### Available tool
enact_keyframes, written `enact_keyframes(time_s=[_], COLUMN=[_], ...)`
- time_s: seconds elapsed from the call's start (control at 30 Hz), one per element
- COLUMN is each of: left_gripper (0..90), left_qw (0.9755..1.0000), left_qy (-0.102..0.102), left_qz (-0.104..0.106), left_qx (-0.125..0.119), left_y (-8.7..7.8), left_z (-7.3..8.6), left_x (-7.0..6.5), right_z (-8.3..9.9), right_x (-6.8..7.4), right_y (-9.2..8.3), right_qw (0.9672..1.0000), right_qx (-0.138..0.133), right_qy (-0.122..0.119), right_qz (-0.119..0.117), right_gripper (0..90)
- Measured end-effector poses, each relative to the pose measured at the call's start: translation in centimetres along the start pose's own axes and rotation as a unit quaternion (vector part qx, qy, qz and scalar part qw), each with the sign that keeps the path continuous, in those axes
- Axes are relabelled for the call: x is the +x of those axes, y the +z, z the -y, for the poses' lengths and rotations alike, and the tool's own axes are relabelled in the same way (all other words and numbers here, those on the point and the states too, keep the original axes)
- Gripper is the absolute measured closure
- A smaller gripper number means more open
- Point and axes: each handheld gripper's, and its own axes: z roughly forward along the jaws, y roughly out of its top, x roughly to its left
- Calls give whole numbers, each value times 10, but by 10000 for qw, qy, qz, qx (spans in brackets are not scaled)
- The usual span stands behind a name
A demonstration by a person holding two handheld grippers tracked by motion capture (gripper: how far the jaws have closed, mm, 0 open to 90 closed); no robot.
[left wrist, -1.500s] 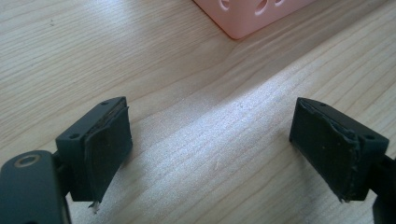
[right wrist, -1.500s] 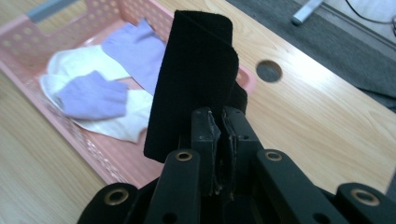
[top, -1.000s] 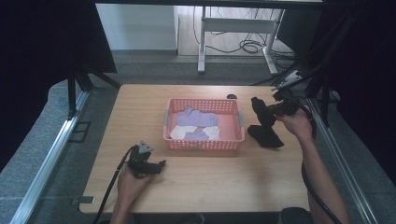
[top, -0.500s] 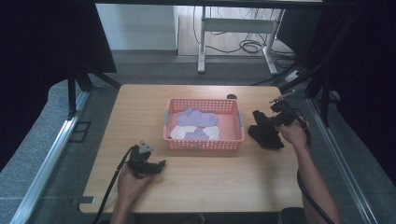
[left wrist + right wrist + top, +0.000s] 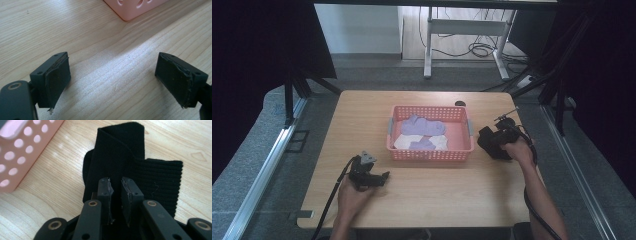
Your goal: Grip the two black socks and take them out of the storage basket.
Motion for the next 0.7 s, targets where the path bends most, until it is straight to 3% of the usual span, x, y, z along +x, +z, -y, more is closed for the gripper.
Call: enact_keyframes(time_s=[0.27, 0.7], left_gripper=[126, 126], left_qw=[10000, 10000], left_qy=[-8, -10], left_qz=[-2, -3], left_qx=[-6, -11], left_y=[0, 0], left_z=[0, 0], left_x=[0, 0], right_z=[-3, -7], right_x=[2, 14], right_y=[-14, -30], right_qw=[9996, 9982], right_qx=[-283, -547], right_qy=[22, -237], right_qz=[18, 39], right_gripper=[618, 432])
